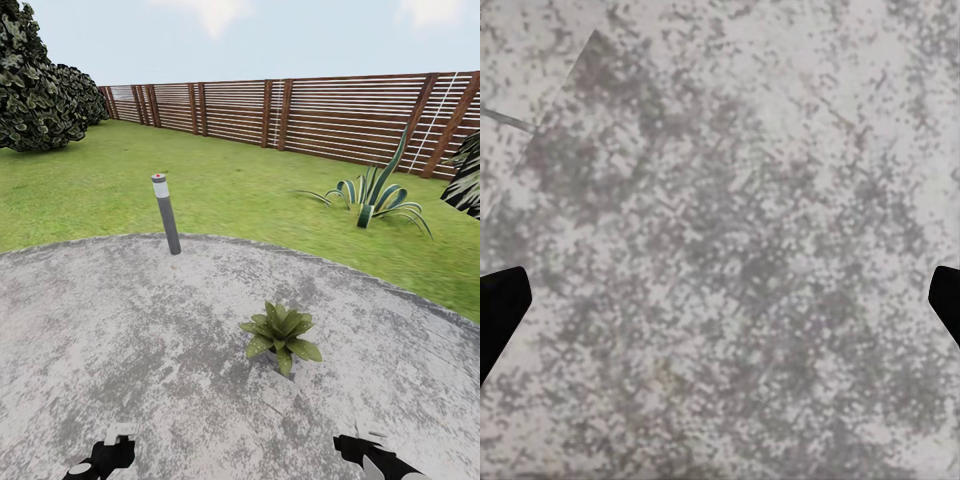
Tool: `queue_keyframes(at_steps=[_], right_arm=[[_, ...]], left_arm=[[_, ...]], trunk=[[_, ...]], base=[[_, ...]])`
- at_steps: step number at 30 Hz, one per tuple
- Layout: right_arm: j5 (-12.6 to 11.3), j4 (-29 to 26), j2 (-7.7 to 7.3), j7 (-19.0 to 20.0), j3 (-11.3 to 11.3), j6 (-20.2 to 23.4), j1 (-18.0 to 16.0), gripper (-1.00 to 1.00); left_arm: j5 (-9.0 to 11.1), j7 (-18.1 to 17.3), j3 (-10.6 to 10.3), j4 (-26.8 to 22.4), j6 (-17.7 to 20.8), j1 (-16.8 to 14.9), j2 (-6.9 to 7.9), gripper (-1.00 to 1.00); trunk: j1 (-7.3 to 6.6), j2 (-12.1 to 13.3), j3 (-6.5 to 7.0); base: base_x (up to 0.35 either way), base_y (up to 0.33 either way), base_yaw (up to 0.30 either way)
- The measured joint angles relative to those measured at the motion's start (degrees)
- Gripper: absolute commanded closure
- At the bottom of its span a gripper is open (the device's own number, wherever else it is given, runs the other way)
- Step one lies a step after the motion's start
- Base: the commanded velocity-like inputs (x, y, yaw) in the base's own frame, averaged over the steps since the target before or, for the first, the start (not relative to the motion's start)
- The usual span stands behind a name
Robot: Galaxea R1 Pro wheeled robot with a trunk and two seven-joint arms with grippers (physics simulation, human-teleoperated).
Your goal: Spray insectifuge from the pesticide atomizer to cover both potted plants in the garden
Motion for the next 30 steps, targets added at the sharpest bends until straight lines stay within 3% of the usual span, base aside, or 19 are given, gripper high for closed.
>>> queue_keyframes(at_steps=[30], right_arm=[[0.0,0.0,0.0,0.0,0.0,0.0,0.0,-1.0]], left_arm=[[0.0,0.0,0.0,0.1,0.0,0.0,-0.9,1.0]], trunk=[[0.0,0.0,0.0]], base=[[0.0,0.0,0.0]])
